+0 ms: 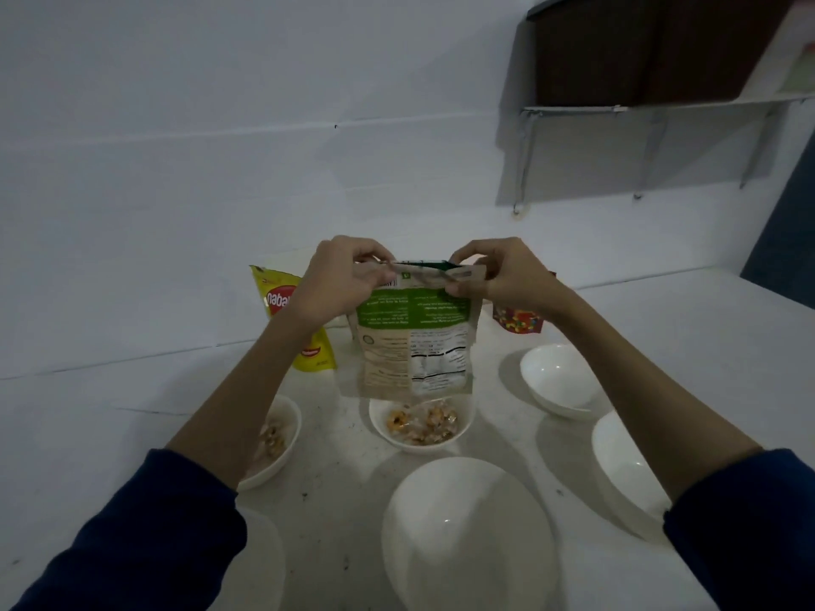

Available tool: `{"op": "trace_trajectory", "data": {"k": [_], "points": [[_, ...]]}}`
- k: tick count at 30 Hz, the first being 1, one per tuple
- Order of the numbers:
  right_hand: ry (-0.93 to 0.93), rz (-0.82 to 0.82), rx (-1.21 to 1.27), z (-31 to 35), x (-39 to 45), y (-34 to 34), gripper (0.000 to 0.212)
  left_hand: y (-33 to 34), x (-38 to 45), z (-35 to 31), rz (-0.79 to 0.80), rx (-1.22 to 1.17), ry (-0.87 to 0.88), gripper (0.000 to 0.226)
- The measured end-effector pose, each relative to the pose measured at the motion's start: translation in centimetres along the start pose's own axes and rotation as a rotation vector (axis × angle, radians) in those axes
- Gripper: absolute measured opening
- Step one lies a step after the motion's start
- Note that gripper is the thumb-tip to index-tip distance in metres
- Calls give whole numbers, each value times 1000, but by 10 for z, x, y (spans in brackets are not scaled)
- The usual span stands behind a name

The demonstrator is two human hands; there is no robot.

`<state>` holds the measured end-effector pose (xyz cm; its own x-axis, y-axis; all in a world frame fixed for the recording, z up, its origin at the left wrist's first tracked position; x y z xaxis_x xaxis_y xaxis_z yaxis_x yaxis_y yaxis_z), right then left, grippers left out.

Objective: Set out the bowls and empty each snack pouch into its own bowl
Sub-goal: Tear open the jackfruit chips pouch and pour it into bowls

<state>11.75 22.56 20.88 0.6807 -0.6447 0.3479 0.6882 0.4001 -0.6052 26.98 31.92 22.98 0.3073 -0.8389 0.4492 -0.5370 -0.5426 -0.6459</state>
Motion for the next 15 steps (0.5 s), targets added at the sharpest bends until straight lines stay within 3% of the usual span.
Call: {"op": "trace_trajectory", "data": {"k": [6,15], "points": [[-15,-177,-157,16,-51,-51,16,21,-11,-65,154,55,140,11],[41,-151,-139,3,-190,-161,19,88,-83,-206,250,11,285,20]]}}
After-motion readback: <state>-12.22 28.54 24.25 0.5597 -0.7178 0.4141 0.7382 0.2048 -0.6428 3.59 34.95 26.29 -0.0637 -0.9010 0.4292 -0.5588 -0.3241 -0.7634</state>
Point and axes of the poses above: each hand's wrist, its own x-axis towards the middle knuckle, its own y-axis out of the palm, z = x × y, the point moved 9 cm from there along x, towards the middle knuckle, and after that the axes turned 1 degree about -x, right-handed, at the moved point
